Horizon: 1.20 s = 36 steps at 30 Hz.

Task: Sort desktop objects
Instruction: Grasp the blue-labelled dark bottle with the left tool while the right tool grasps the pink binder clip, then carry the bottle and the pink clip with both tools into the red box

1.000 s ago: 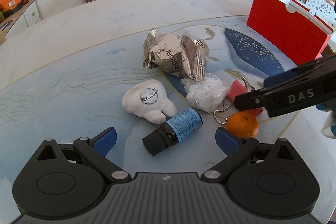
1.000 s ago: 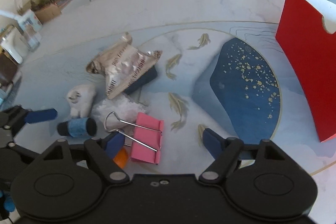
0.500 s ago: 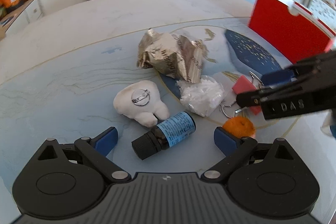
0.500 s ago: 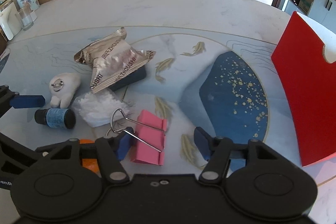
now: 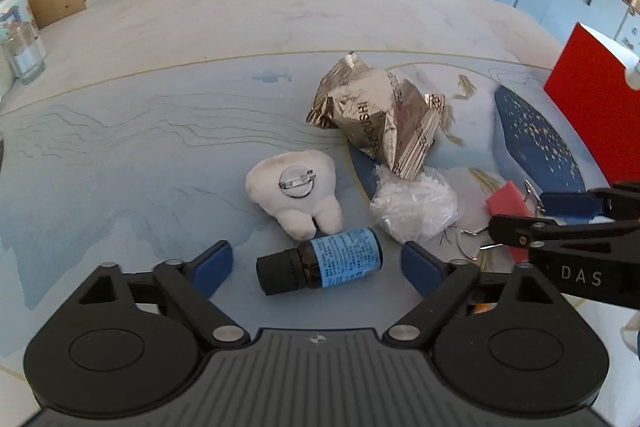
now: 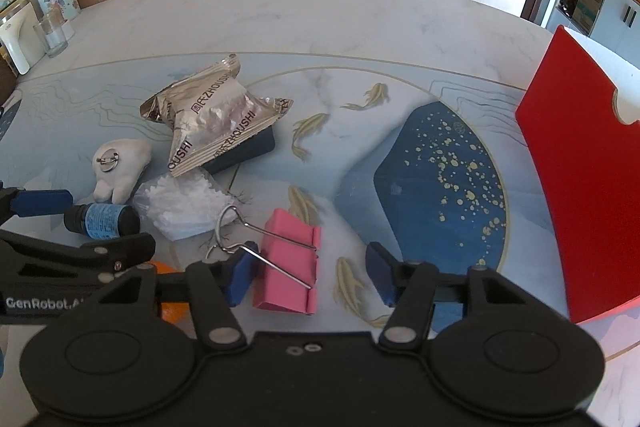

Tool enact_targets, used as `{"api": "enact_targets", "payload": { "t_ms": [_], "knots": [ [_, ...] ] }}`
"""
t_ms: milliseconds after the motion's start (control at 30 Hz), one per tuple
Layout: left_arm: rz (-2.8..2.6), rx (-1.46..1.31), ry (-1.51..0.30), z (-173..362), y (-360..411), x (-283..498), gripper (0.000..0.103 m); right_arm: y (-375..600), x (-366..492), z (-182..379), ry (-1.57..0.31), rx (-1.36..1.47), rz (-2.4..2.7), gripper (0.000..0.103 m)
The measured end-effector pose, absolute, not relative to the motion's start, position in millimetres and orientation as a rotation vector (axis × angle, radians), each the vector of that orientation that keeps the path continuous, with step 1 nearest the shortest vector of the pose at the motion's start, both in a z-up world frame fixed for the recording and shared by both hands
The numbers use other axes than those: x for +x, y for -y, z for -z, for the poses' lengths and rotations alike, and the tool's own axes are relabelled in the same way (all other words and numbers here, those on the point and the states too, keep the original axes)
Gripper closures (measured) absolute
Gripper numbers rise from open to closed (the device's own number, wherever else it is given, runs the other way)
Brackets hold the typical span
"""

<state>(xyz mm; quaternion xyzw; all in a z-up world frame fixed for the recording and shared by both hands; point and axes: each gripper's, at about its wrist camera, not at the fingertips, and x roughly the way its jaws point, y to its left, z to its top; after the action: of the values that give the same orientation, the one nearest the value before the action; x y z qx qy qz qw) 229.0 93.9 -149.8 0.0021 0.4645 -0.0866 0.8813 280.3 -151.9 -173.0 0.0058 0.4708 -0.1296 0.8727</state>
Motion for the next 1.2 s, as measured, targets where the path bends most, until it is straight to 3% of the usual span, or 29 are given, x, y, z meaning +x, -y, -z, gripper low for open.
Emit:
{"api": "enact_targets", "payload": {
  "t_ms": [167, 267, 900, 1200],
  "knots": [
    [0.171, -0.011, -0.953, 147, -90, 227, 0.032, 164, 276, 169, -0.971, 0.016, 0.26, 0.071],
    [0.15, -0.013, -0.948, 147, -89, 224, 0.04, 172, 272, 168, -0.969, 0.026, 0.246, 0.071],
    [0.12, -0.062, -0.937, 141, -83, 199, 0.041, 224, 223, 151, -0.986, 0.088, 0.194, 0.072],
    [0.132, -0.067, -0.888, 111, -66, 181, 0.041, 237, 190, 122, -0.967, 0.119, 0.121, 0.072]
  ]
}}
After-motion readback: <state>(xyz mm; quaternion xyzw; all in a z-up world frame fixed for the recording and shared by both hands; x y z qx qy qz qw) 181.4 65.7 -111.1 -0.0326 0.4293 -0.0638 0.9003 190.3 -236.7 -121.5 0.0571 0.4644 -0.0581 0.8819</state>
